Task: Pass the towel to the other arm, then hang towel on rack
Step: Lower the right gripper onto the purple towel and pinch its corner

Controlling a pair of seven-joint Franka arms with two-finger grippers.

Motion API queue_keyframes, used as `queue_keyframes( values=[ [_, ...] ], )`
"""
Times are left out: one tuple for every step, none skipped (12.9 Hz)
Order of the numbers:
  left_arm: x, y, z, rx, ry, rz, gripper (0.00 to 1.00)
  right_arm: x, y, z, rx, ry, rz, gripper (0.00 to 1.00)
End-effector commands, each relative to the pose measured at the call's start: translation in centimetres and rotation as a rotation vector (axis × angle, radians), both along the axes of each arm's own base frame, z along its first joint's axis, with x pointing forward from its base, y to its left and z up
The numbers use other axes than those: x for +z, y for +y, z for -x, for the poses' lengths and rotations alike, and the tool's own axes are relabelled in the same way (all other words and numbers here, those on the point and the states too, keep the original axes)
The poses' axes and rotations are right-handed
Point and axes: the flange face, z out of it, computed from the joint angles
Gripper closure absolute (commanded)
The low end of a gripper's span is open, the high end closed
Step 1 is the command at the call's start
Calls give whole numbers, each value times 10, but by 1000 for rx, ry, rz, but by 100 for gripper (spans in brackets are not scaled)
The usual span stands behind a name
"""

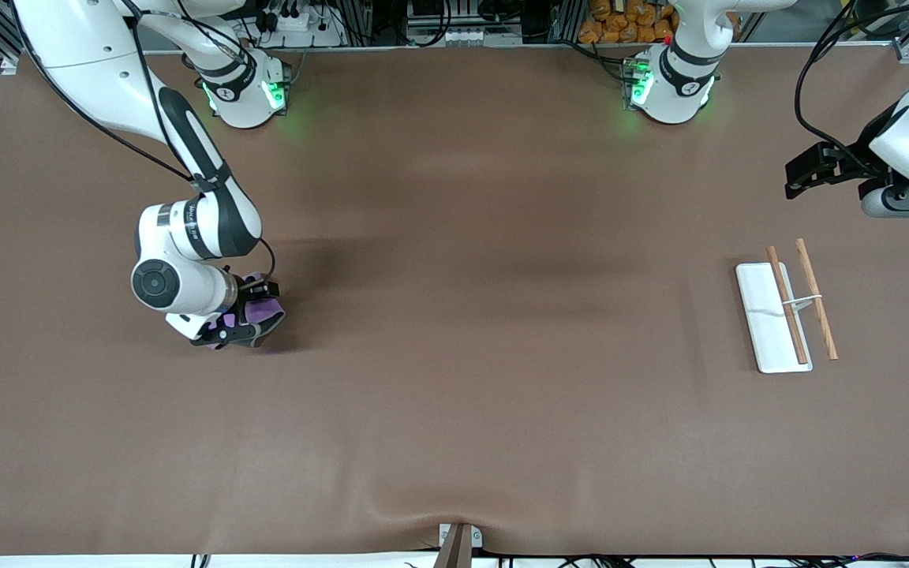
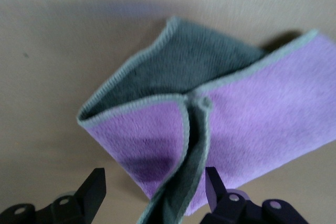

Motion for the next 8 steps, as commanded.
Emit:
queue_keyframes(
  values=[
    [0, -1, 1, 14, -5, 13, 0, 2, -1, 13, 1, 15, -3, 36],
    [1, 0, 2, 14, -7, 13, 0, -2, -3, 15, -2, 19, -2, 47],
    [2, 1, 2, 13, -8, 13, 0, -3, -2, 16, 0, 22, -1, 66],
    [3, 3, 2, 13, -11, 14, 0, -1, -3, 16, -2, 24, -1, 85],
    [2, 3, 2, 13, -10, 13, 0, -1, -4, 15, -3, 24, -1, 91],
    [2, 4, 2, 14, -8, 13, 0, 0, -2, 15, 0, 21, -3, 96],
    [2, 4, 2, 14, -10, 13, 0, 2, -2, 14, -1, 24, -2, 99],
    [3, 5, 2, 16, -11, 13, 0, 5, -2, 12, -4, 29, -1, 100]
  ],
)
